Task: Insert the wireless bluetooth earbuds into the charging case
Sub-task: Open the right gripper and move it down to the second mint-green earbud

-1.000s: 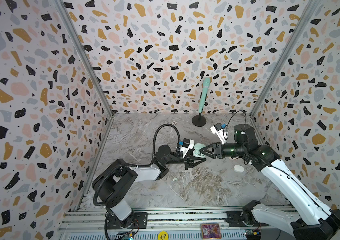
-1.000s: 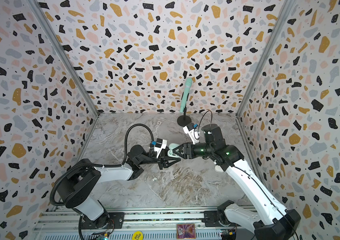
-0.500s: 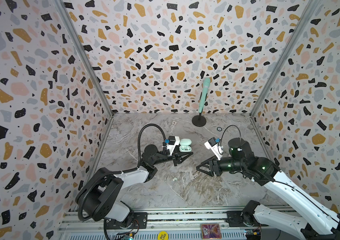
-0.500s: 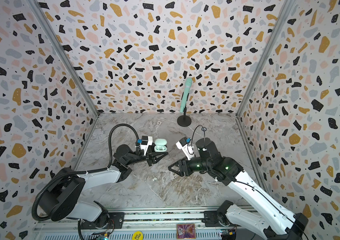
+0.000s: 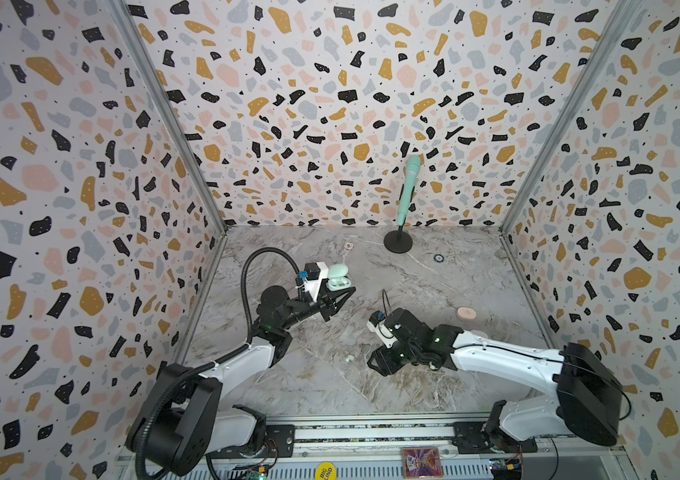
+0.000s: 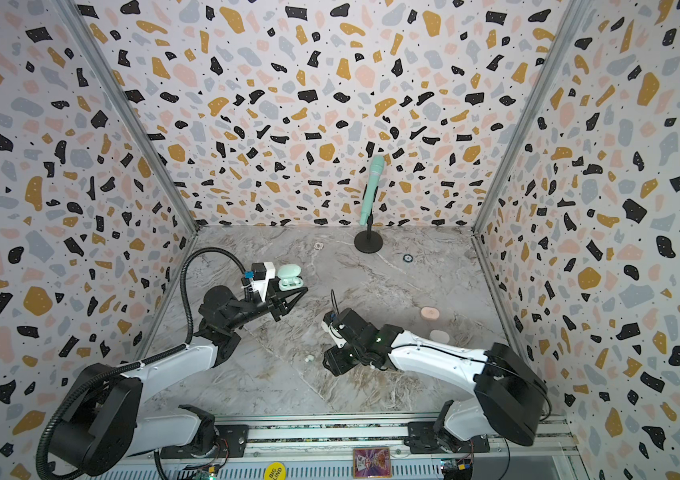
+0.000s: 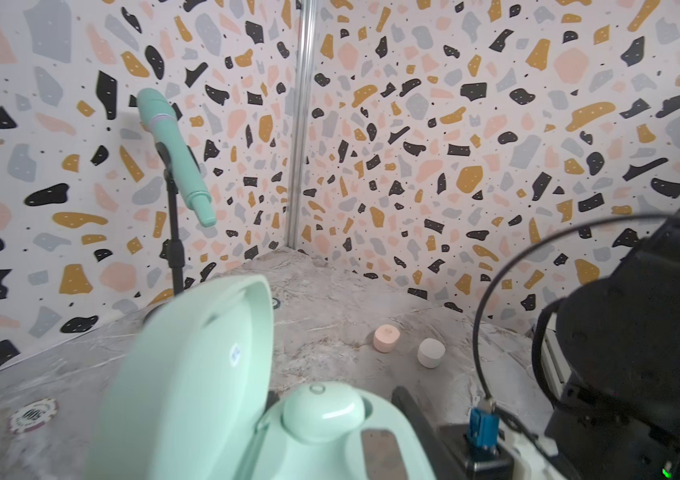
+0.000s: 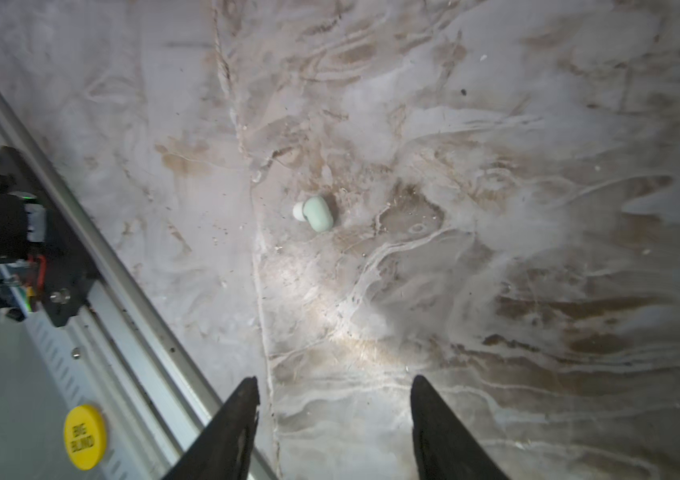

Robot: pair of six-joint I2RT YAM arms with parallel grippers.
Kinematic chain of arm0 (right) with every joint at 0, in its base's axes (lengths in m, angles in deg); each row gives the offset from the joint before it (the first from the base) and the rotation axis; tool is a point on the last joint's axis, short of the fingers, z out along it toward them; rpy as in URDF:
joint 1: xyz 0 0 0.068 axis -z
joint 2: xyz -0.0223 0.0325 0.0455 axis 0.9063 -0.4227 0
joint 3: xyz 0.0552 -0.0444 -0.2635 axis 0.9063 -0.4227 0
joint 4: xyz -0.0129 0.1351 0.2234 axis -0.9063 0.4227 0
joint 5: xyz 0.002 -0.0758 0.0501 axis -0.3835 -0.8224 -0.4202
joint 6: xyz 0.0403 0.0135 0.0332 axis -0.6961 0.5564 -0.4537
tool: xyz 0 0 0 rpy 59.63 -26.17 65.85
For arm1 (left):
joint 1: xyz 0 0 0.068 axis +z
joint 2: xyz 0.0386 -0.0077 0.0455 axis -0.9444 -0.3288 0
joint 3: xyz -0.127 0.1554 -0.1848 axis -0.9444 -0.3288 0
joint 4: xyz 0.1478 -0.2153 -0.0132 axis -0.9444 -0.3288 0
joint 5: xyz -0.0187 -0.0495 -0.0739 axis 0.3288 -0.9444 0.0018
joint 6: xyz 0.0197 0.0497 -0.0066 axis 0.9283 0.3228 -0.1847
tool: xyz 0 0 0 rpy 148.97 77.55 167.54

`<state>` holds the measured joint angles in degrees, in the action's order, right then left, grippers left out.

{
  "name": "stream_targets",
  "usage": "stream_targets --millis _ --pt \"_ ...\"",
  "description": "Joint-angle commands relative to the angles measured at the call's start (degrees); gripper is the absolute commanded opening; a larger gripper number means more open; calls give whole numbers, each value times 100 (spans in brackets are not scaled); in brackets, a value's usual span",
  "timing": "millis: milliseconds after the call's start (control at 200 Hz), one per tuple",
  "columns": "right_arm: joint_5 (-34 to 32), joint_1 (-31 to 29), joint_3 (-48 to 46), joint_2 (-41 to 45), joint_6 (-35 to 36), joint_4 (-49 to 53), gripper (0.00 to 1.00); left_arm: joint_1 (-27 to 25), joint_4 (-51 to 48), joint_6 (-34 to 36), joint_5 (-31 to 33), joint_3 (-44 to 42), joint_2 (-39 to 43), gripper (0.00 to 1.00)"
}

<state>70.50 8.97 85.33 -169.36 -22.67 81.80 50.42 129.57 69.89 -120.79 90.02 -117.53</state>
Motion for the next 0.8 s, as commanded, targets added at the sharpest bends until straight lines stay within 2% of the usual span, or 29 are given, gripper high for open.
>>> stream_targets --millis 0,250,791 --pt "-462 -104 416 -429 234 -367 59 137 -54 168 131 -27 212 32" --pt "-679 -193 765 -1334 899 -391 57 278 -121 199 362 -45 264 32" --pt "-842 -334 1110 -1958 1436 -258 57 342 158 84 425 51 -115 32"
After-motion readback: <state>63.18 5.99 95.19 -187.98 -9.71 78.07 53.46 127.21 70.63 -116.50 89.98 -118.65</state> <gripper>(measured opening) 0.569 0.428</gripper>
